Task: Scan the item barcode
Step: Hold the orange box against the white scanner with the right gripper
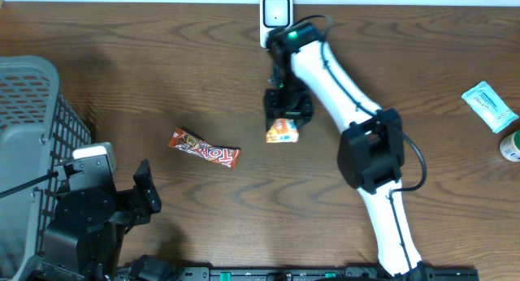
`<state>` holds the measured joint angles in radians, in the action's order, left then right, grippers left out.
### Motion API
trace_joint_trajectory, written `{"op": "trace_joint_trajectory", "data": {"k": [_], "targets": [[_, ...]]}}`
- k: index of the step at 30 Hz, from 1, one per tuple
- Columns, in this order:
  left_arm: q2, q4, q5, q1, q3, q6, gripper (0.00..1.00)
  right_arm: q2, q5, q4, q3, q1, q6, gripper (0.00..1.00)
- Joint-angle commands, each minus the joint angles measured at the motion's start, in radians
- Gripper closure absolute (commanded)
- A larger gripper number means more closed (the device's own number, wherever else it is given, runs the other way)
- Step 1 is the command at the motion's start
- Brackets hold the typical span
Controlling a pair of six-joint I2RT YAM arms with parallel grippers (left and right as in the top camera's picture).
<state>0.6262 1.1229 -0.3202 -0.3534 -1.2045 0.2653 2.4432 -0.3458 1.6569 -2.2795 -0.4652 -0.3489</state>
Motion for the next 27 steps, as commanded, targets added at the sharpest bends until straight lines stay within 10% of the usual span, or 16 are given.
{"op": "trace_joint_trajectory", "data": {"k": [1,18,27], "targets": [[-0.002,0.003,-0.010,0.005,0.001,0.009,0.16,-0.005,-0.099,0.019,-0.014,0.064,0.128,0.41],[-0.002,0.003,-0.010,0.005,0.001,0.009,0.16,-0.005,-0.179,0.039,-0.014,0.155,0.149,0.41],[-0.002,0.003,-0.010,0.005,0.001,0.009,0.16,-0.005,-0.143,-0.278,-0.017,0.147,0.148,0.50]]}}
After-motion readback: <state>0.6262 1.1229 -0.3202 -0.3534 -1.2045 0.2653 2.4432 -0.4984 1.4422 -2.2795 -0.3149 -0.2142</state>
